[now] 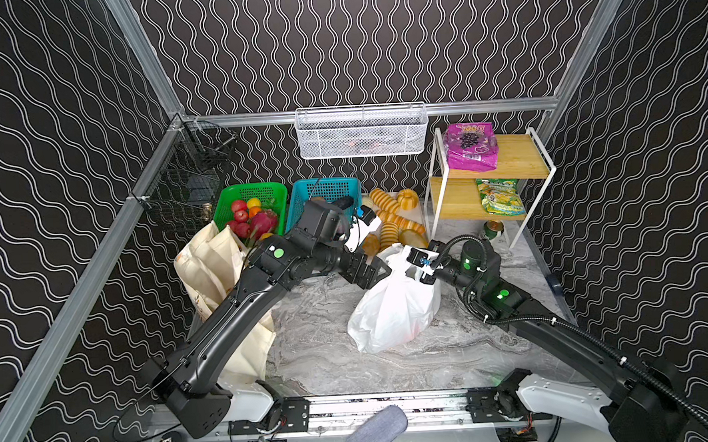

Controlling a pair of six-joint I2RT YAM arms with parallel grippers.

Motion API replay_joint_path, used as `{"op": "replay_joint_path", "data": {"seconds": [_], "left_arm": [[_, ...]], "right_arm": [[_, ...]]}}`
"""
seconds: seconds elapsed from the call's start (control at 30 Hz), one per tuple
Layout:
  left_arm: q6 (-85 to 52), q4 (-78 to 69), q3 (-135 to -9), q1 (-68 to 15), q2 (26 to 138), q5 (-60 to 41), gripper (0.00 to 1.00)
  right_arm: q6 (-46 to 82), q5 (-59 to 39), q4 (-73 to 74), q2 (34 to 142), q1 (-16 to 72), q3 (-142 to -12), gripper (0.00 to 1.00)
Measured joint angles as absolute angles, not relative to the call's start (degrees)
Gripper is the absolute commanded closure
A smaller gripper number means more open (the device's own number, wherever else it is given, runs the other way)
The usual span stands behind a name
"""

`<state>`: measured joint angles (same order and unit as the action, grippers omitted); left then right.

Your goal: Place the mixed food into the grocery bags and tie them

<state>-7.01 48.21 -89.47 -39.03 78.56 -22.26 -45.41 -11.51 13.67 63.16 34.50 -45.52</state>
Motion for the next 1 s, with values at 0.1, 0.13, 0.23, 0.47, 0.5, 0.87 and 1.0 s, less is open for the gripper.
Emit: {"op": "replay_joint_path", "data": {"seconds": [0.1, 0.13, 0.23, 0.47, 0.5, 0.87, 1.0], "left_arm": [[-11.3, 44.6, -85.9, -38.9, 78.8, -24.3, 0.01], [-12.3, 43.7, -85.8, -38.7, 79.2, -24.9, 0.01], [-15.9, 38.6, -84.6, -37.5, 79.9, -27.9, 0.01], [-21.0, 31.7, -84.7, -36.8, 84.3, -36.4, 0.01], [-21.1, 31.8, -84.7, -36.8, 84.6, -36.7, 0.01], [-22.2, 33.3, -86.8, -36.8, 86.8, -39.0, 0.36], [-22.1, 33.4, -87.0, -36.8, 87.7, -40.6, 0.46]], "right_arm": [[-45.5, -11.5, 13.7, 63.2, 34.5, -45.5, 1.0], [-45.5, -11.5, 13.7, 63.2, 34.5, -45.5, 1.0], [-45.6, -11.5, 13.7, 63.2, 34.6, -45.5, 1.0], [-45.7, -11.5, 14.2, 63.4, 34.8, -45.5, 1.0], [-45.7, -11.5, 14.4, 63.5, 34.8, -45.5, 1.0], [-45.9, -11.1, 15.4, 64.4, 34.9, -45.6, 1.0], [-46.1, -10.8, 15.7, 64.2, 35.0, -45.5, 1.0]]}}
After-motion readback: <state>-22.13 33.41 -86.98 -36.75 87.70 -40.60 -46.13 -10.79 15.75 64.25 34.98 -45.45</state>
